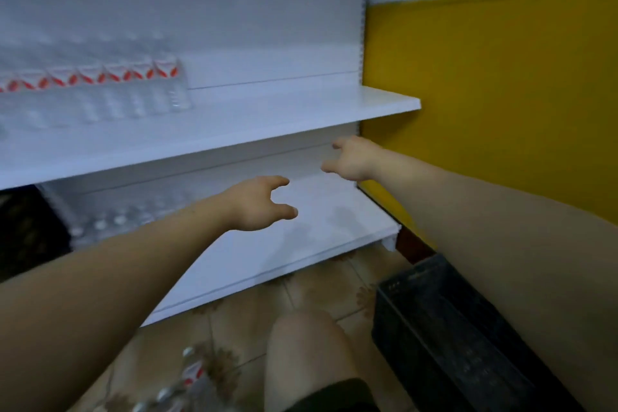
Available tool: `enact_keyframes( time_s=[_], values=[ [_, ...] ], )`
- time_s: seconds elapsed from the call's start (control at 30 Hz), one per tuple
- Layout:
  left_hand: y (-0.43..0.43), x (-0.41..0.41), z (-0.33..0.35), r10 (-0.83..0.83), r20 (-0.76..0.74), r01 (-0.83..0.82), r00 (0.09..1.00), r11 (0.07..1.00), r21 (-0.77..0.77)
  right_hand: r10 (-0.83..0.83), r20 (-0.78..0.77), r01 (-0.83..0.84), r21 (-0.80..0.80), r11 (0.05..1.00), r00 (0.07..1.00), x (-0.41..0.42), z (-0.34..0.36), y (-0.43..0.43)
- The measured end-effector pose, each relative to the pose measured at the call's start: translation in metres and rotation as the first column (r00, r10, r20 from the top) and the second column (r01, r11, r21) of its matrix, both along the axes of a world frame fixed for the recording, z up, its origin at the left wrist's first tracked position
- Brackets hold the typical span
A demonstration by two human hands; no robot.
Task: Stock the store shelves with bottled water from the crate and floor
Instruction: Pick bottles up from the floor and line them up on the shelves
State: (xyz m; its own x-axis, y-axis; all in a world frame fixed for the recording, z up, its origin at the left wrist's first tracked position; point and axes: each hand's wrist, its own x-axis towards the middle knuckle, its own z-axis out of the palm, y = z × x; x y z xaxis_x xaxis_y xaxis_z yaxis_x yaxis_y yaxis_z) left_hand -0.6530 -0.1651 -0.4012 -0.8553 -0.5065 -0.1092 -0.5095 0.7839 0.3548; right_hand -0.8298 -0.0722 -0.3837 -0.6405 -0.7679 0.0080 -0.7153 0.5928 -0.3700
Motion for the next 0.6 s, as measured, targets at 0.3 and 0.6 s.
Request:
enact_keyframes(
  time_s=[0.3, 0.6],
  values=[
    [-0.052, 0.135, 0.016, 0.409, 0.000, -0.408, 0.913, 0.911, -0.051, 0.467, -0.020, -0.467, -0.022, 0.884, 0.884, 0.128, 0.015, -0.119],
    [-0.052, 0.243, 0.019, 0.703, 0.027, -0.703, 0.711, 0.711, -0.028, 0.766, -0.015, -0.766, -0.004, 0.643, 0.643, 0.244, 0.029, -0.196]
  ],
)
